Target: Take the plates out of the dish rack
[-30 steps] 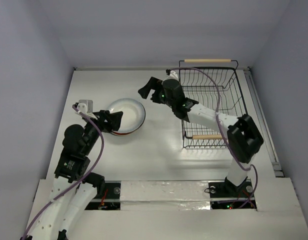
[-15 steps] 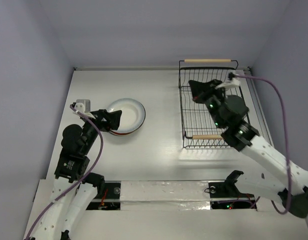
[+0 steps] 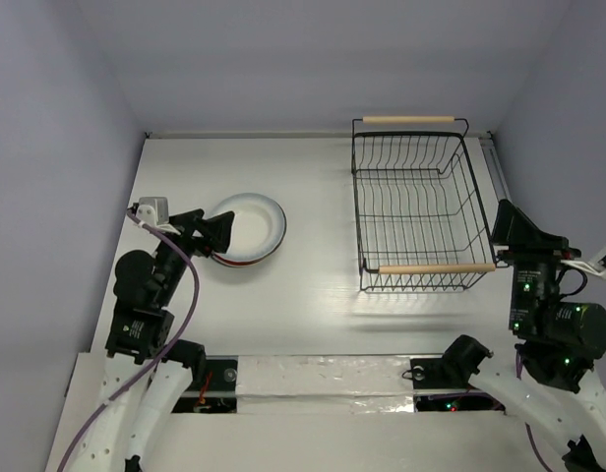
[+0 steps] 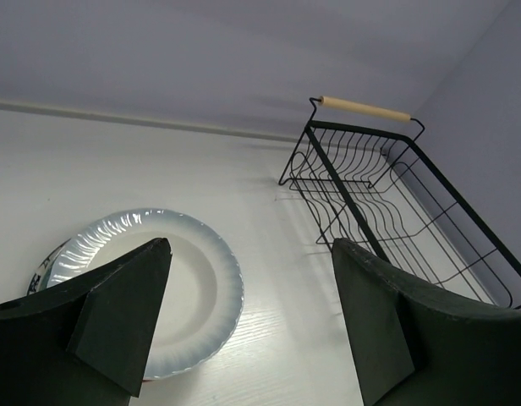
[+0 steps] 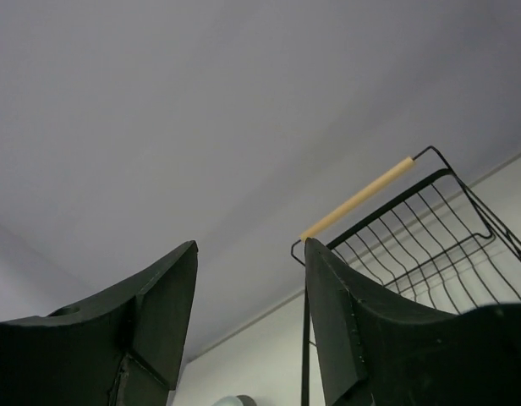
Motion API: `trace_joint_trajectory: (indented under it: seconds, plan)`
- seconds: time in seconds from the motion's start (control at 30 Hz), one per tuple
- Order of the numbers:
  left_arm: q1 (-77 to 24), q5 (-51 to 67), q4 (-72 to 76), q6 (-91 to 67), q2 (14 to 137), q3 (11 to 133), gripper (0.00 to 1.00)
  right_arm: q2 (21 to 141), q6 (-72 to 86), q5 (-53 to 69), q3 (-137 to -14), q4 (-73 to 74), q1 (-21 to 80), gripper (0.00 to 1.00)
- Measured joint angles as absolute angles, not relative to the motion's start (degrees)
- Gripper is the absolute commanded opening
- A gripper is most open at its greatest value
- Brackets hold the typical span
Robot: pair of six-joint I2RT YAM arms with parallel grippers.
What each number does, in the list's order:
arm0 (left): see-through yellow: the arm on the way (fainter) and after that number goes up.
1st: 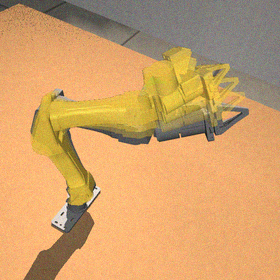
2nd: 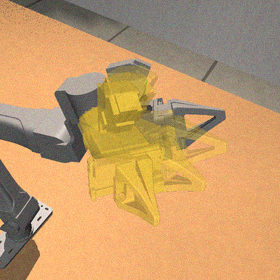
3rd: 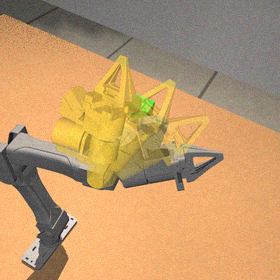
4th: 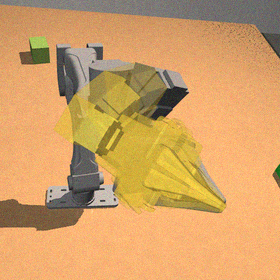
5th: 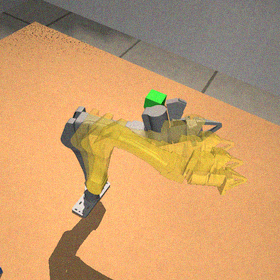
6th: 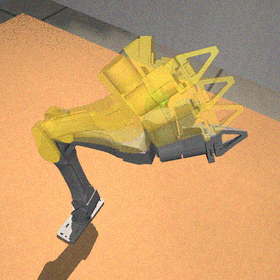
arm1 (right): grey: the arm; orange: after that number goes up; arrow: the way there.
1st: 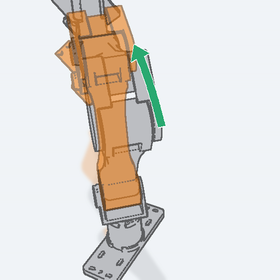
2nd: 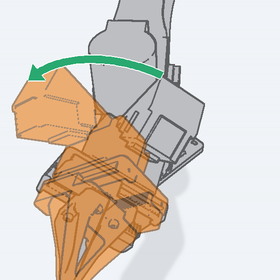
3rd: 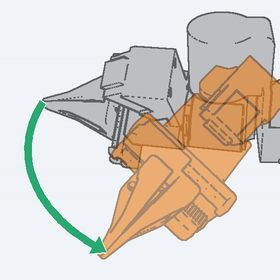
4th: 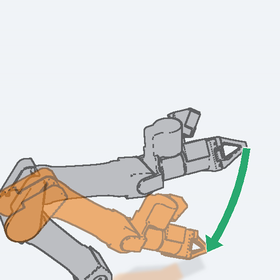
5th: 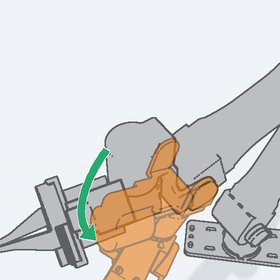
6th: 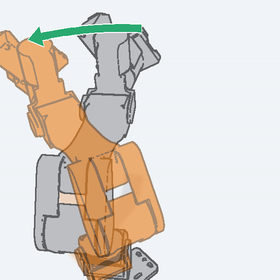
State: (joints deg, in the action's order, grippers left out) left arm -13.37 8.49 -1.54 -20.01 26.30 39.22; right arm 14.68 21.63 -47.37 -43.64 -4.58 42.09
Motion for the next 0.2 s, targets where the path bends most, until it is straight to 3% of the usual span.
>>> trace_joint_trajectory:
  seconds: [0.2]
  plan:
    - [-13.4,9.4,-1.0,-20.1,26.9,39.2,0.74,15.9,20.1,-48.1,-43.3,-2.0,42.1,0.60]
